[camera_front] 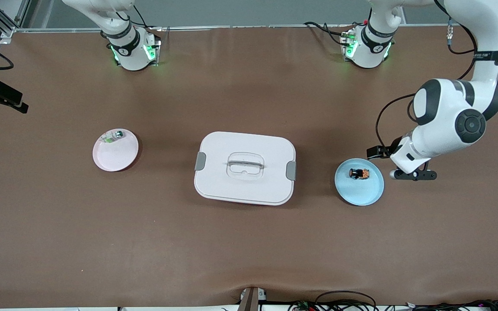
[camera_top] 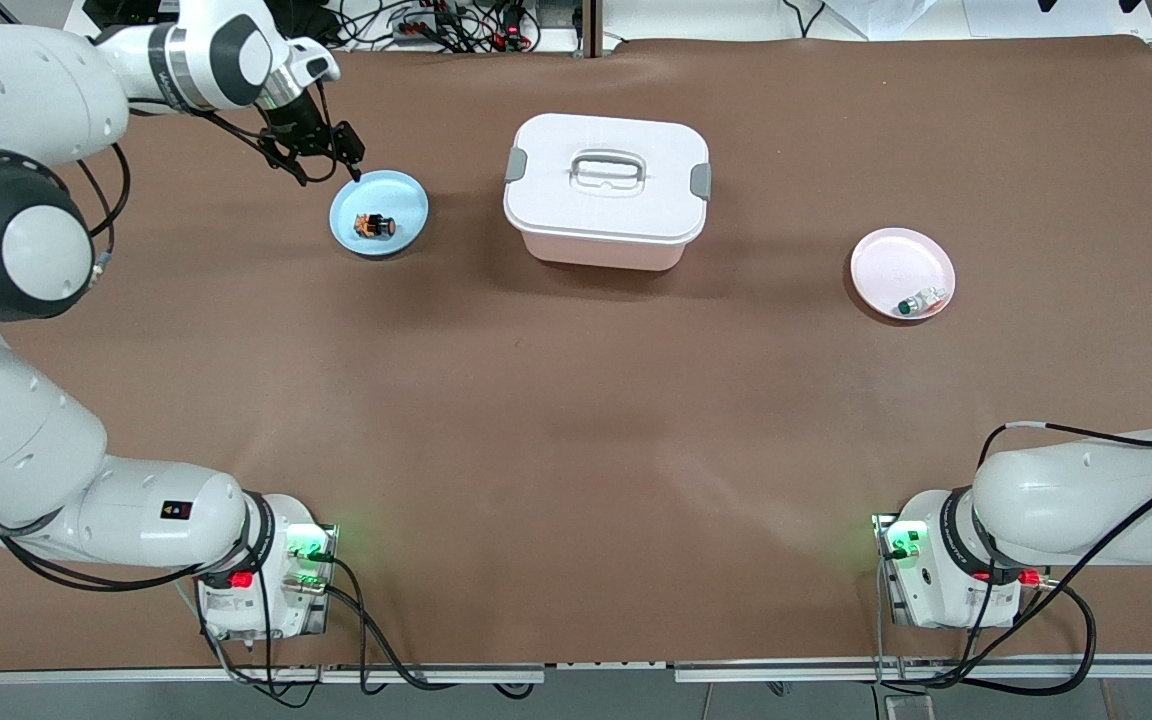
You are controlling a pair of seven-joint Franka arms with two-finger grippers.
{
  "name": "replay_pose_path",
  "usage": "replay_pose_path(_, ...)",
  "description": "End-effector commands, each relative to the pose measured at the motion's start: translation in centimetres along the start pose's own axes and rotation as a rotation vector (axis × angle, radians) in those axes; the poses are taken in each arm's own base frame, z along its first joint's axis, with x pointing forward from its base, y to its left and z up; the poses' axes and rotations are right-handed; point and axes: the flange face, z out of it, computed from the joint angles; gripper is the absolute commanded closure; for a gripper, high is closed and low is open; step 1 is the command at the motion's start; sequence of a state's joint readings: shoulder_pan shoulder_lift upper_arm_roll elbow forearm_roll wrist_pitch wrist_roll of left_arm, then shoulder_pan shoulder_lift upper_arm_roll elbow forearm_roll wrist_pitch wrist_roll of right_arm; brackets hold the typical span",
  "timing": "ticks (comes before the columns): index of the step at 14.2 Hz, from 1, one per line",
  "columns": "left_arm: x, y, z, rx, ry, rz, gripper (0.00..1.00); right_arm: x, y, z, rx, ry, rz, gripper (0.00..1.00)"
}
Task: Transfer orange switch to right arm and place
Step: 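Move the left gripper down over the orange switch on the blue plate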
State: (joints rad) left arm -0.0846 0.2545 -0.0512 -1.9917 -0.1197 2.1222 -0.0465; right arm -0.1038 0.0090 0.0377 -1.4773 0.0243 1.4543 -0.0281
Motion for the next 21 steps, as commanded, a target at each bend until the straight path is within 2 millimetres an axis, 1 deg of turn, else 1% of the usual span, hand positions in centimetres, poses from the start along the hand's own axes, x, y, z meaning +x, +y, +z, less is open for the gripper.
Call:
replay_pose_path(1, 0.8, 0.6, 1.7, -0.02, 0.012, 0.016, 0.0, -0.5, 0.0, -0.4, -0.008, 0.007, 0.003, 0.0)
replay_pose_path(2, 1.0, 0.6, 2.5, -0.019, 0.012, 0.02, 0.0, -0.5, 0.0, -0.4, -0.008, 0.007, 0.001, 0.0)
replay_pose_path(6, 1.3, 0.4, 4.0, -0.016, 0.002, 0.069, 0.0, -0.5, 0.0, -0.4, -0.008, 0.007, 0.001, 0.0)
replay_pose_path(9, 1.8, 0.1, 5.6, -0.014, 0.021, 0.09, 0.0, -0.5, 0.0, -0.4, -0.008, 0.007, 0.001, 0.0)
replay_pose_path(11, 1.9, 0.5, 6.6, -0.013, 0.021, 0.094, 0.0, -0.5, 0.0, -0.4, -0.008, 0.007, 0.001, 0.0)
replay_pose_path(14, 2.3, 0.8, 8.9, -0.01, 0.036, 0.097, 0.0, -0.5, 0.0, -0.4, -0.008, 0.007, 0.001, 0.0)
replay_pose_path(16, 2.2, 1.2, 9.8, -0.009, 0.029, 0.104, 0.0, -0.5, 0.0, -0.4, -0.008, 0.007, 0.001, 0.0)
replay_pose_path(18, 2.4, 1.2, 10.5, -0.008, 0.035, 0.103, 0.0, -0.5, 0.0, -0.4, -0.008, 0.007, 0.001, 0.0)
replay_pose_path(21, 2.2, 1.2, 12.1, -0.007, 0.036, 0.096, 0.0, -0.5, -0.1, -0.4, -0.008, 0.007, 0.0, 0.0)
